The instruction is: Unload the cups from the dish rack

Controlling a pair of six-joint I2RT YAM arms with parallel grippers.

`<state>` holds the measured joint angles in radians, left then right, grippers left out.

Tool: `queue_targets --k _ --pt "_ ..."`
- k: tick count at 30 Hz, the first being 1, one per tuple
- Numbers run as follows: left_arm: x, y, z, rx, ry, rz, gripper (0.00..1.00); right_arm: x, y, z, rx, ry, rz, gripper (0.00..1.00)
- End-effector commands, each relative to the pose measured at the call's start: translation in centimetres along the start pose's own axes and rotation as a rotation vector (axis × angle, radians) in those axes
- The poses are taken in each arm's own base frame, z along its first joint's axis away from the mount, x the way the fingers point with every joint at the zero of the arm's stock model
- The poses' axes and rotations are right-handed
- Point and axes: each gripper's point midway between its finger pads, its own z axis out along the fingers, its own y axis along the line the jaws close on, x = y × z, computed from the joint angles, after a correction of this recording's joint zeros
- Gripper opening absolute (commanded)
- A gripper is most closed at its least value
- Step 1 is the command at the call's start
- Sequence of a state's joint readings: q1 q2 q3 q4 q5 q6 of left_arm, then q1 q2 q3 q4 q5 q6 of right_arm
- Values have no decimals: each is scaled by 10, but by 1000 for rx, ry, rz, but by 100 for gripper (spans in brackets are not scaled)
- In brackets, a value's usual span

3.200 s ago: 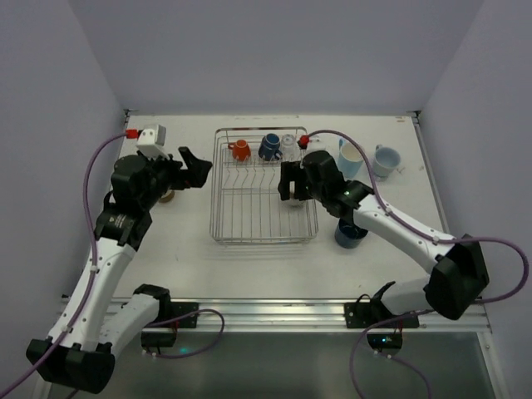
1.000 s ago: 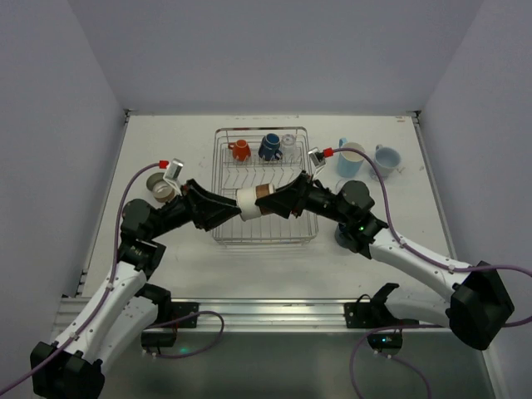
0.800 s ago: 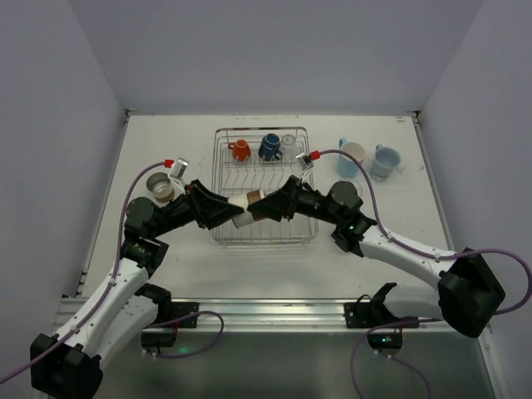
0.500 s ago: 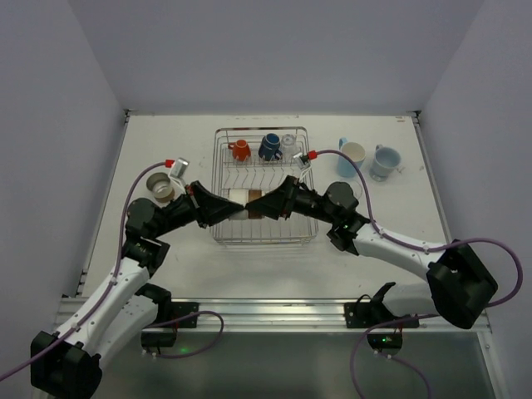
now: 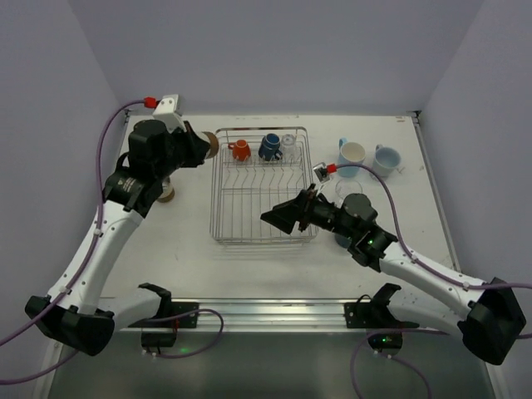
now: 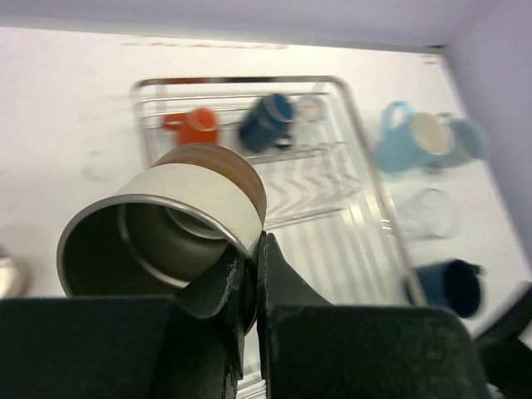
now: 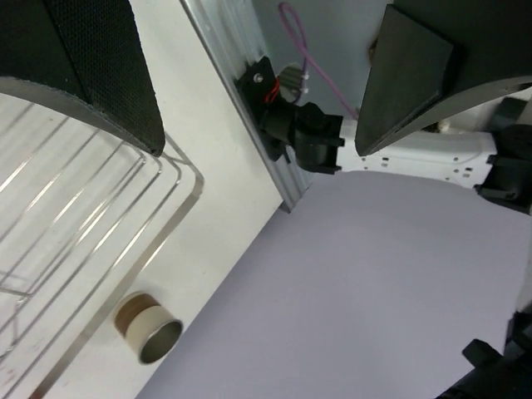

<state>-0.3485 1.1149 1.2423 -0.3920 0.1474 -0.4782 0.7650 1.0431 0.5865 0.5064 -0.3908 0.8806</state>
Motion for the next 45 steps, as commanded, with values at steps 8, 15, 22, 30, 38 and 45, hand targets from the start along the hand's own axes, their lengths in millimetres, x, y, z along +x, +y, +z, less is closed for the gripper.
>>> queue_targets --k 8,15,22,30,38,45 --pt "16 164 -33 -693 209 176 0 -8 -43 -38 282 -48 -211 99" --pt "22 202 -3 -835 293 176 0 4 -53 -48 300 -25 -231 99" --pt "30 230 7 -926 345 177 0 6 -52 -51 289 -25 -234 99" --pt "53 252 14 -888 422 117 0 9 -52 -49 281 -17 -230 99" --pt "67 260 22 -840 468 79 0 9 -56 -47 295 -7 -227 99" --pt "78 260 29 -796 501 53 0 12 -60 -44 304 5 -222 99"
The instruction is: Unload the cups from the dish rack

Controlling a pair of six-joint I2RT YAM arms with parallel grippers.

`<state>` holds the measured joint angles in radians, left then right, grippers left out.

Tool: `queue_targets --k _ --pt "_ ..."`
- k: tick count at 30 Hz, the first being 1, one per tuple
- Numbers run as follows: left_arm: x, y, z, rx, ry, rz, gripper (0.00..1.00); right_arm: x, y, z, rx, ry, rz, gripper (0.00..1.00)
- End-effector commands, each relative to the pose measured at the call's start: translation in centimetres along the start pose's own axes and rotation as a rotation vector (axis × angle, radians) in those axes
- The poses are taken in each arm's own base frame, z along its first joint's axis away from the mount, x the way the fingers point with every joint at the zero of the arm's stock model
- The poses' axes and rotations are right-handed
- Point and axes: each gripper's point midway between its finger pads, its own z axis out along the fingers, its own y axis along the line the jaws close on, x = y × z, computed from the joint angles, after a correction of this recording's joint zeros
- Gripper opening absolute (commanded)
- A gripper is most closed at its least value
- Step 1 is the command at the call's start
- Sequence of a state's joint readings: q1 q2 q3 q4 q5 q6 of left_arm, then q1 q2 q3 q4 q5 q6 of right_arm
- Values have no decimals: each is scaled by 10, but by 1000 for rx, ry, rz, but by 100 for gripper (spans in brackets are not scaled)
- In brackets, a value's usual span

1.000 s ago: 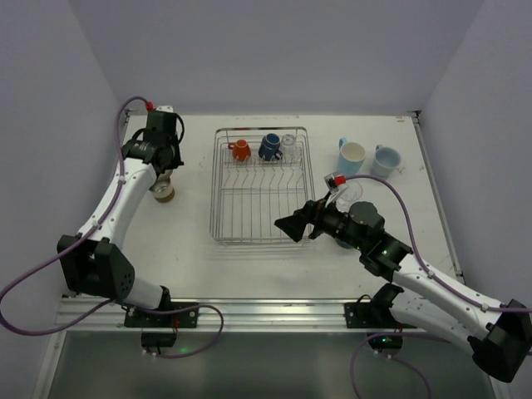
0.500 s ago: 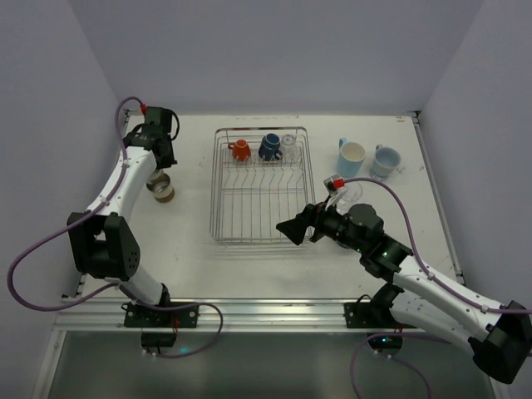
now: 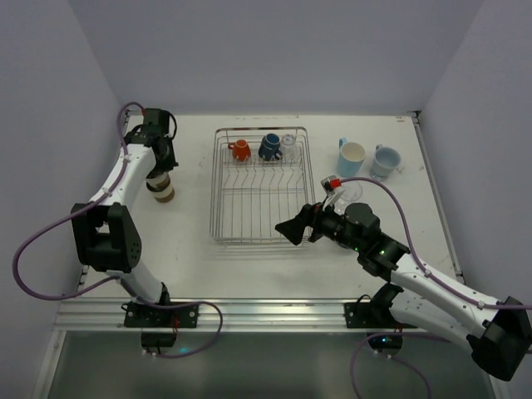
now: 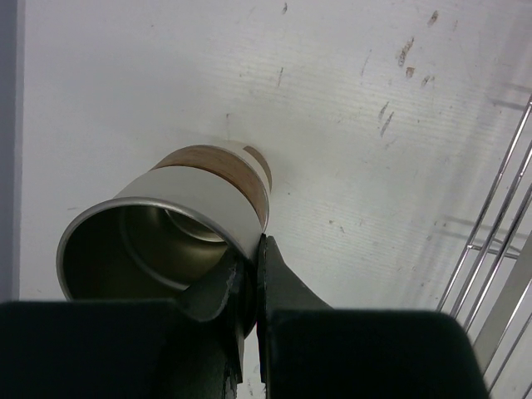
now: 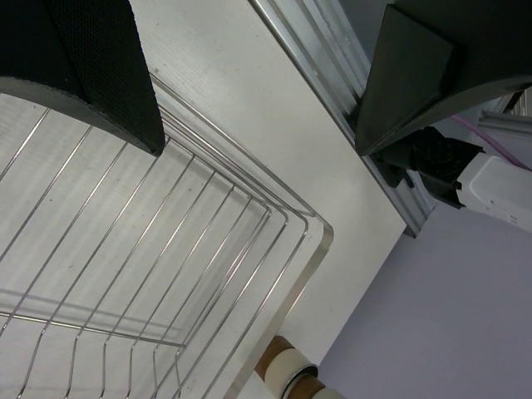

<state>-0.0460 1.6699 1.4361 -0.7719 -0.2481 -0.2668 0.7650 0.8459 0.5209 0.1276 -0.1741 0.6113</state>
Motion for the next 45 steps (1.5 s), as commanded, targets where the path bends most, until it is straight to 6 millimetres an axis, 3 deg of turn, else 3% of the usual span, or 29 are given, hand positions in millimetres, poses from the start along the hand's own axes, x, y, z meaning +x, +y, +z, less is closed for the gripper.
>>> queue_targets --k 1,8,12,14,19,22,25,30,31,32,33,34,36,40,41,42,43,44,45 --pt "-8 -1 2 34 -14 8 0 -9 5 1 -14 -30 -20 99" --pt "0 2 13 8 26 8 6 -9 3 1 -3 -32 -23 99" --pt "0 2 12 7 24 3 28 -11 2 1 1 -35 -24 99" --pt "-1 2 10 9 20 -1 34 -11 2 2 2 -34 -24 99" --pt "-15 1 -4 25 -32 -21 60 -12 1 5 11 -27 -25 99" --pt "-33 -3 -26 74 -115 -56 72 -15 0 6 27 -31 -25 99" --pt "-59 -10 -75 180 -266 -112 79 -25 0 10 55 -42 -28 99" --pt "-70 -47 -152 473 -477 -139 89 -53 -6 22 152 -74 -53 99" --pt "-53 -60 -153 522 -464 -115 89 -57 -9 25 178 -76 -63 98" --pt "-47 -66 -180 588 -518 -104 93 -59 -22 34 243 -69 -82 97" --pt "-42 -70 -187 615 -548 -95 95 -78 -16 38 256 -104 -93 95" --pt "-21 -77 -194 652 -548 -71 96 -76 -25 41 301 -85 -101 91" --pt "-2 -83 -199 696 -548 -45 99 -97 -33 54 374 -114 -132 88" --pt "57 -86 -196 802 -533 14 99 -120 -60 79 517 -98 -172 75" --pt "65 -86 -195 816 -532 31 99 -126 -69 85 549 -92 -188 70" --pt "73 -85 -194 824 -537 45 99 -147 -65 91 556 -122 -194 68" --pt "84 -82 -193 830 -548 57 99 -134 -87 106 620 -63 -204 66" --pt "88 -80 -194 832 -561 74 99 -138 -97 112 647 -49 -217 64" --pt "93 -79 -194 838 -568 76 100 -159 -92 121 644 -79 -220 60"
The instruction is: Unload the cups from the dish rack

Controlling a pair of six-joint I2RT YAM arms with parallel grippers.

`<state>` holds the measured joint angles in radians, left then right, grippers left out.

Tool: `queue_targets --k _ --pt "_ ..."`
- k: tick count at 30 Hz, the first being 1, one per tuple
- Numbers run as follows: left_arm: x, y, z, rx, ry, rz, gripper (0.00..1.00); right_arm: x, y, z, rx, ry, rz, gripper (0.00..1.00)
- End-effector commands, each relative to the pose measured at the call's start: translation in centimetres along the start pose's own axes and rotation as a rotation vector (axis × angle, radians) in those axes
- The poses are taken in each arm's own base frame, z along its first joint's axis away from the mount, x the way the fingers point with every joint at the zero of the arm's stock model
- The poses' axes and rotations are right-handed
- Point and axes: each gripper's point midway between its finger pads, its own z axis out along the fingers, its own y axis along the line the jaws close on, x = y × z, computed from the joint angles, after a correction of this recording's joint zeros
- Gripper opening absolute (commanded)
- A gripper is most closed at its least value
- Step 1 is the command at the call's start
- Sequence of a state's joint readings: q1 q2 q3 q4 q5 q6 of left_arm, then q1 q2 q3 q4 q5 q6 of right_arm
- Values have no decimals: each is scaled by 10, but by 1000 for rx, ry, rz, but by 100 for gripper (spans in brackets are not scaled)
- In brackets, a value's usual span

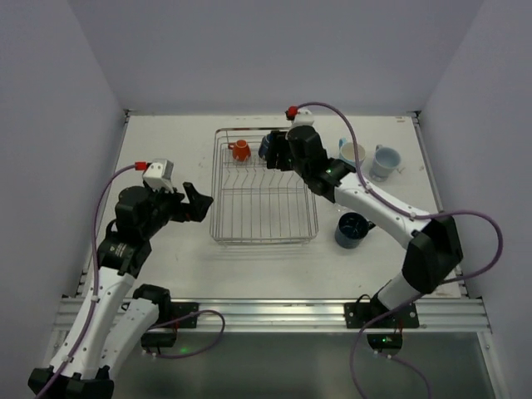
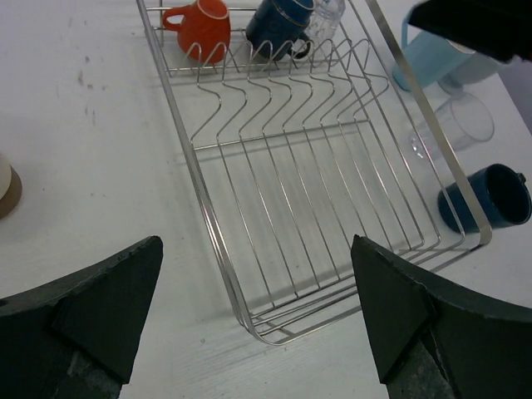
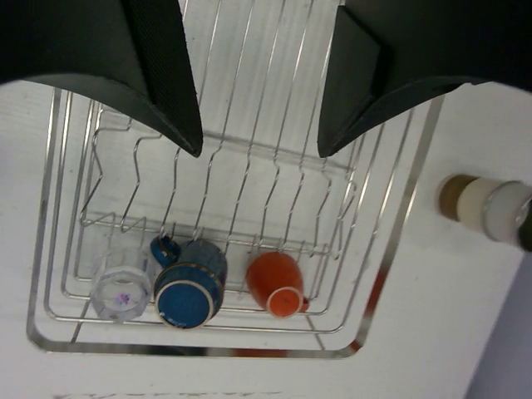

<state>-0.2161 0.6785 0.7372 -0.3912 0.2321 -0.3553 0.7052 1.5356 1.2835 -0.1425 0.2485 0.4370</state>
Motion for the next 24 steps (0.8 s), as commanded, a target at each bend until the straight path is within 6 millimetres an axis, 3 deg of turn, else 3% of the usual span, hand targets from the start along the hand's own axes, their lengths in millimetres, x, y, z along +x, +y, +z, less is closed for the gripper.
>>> queue_targets --k 1,2,3,4,6,7,8,9,12,17,22,24 --pt "6 -16 -13 106 -54 54 100 -5 -29 43 170 46 -88 58" --pt "9 -17 -14 117 -56 53 100 -7 -33 53 190 52 -103 57" --pt "10 -19 -15 125 -60 58 100 -29 -26 61 188 16 -96 54" --pt "7 -27 -18 144 -67 82 100 -8 -37 81 231 81 -123 52" --pt "7 -29 -18 147 -65 93 100 -26 -37 95 241 73 -129 51" --pt "10 -31 -16 150 -50 94 100 -14 -47 109 280 103 -148 51" --pt "12 -33 -16 158 -40 97 100 -18 -56 114 307 101 -152 52" --pt "14 -36 -16 168 -35 98 100 -29 -59 115 320 86 -146 55" --pt "18 -43 -17 197 -22 111 100 -29 -82 121 360 98 -141 58" --pt "21 -48 -17 208 -11 117 100 -24 -114 127 409 136 -219 50" --pt "21 -46 -15 197 -5 115 100 -5 -120 137 377 202 -286 46" --pt "22 -45 -14 191 -2 114 100 1 -121 139 345 224 -297 52"
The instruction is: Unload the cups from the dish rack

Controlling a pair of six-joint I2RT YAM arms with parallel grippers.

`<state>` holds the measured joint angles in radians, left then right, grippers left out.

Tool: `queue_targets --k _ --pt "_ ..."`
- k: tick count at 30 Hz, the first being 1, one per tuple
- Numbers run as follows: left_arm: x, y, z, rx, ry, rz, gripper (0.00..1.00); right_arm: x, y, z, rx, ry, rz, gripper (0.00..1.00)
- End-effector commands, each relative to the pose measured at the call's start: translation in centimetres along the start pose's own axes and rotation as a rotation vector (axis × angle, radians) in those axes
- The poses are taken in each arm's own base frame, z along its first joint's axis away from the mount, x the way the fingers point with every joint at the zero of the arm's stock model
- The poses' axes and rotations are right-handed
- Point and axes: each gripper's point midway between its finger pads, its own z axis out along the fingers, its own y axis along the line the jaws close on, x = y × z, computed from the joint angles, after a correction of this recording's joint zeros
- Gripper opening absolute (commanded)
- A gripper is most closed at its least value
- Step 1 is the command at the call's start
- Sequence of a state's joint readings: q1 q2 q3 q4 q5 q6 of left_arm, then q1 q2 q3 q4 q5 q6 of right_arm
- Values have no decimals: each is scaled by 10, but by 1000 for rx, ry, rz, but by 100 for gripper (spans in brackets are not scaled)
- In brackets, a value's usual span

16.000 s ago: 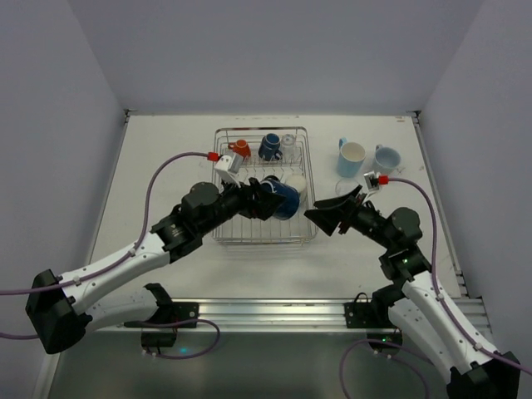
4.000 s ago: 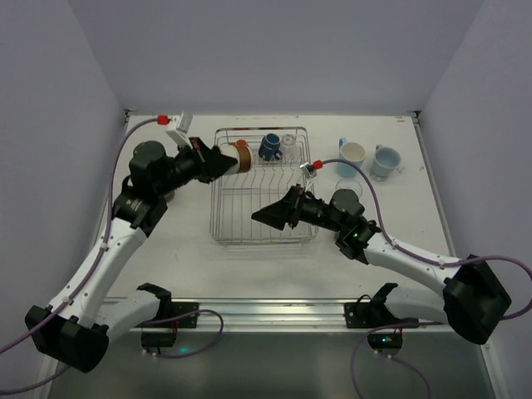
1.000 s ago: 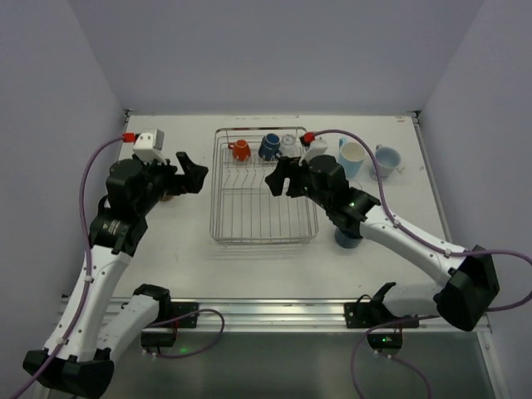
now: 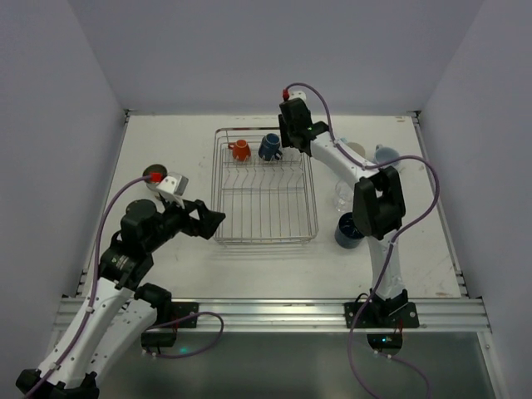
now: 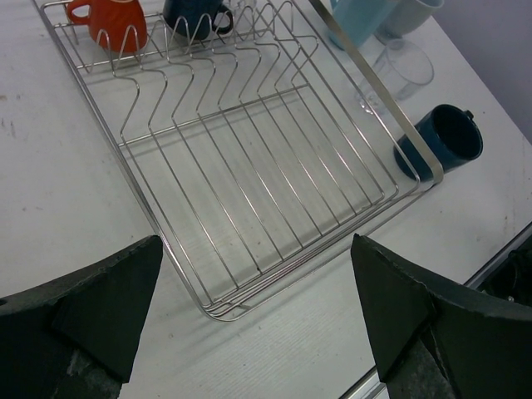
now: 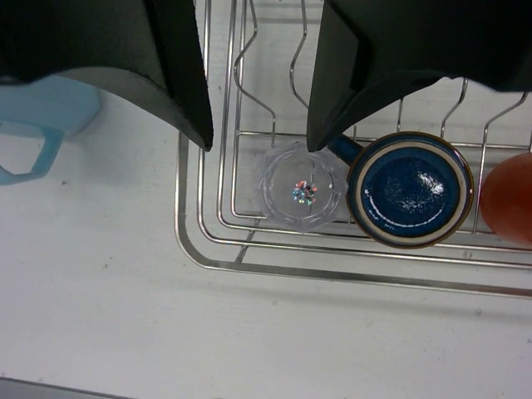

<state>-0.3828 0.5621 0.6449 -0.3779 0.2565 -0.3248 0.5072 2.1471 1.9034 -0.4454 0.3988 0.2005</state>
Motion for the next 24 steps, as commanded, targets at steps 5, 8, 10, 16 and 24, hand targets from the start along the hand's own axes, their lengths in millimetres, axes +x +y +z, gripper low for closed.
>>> queue_targets --k 5,8,10,16,24 --pt "-10 0 3 -6 -11 23 100 7 14 7 -102 35 -110 60" --pt "-8 2 5 -12 -2 19 100 2 11 5 -92 25 -91 61" --pt "-8 3 5 -15 0 17 100 -5 11 1 -104 -30 -71 61" --pt "-5 5 7 -19 12 14 100 -36 10 -31 -153 -104 -93 71" --pt "-4 8 9 -31 17 7 100 -41 51 -29 -380 -90 -205 86"
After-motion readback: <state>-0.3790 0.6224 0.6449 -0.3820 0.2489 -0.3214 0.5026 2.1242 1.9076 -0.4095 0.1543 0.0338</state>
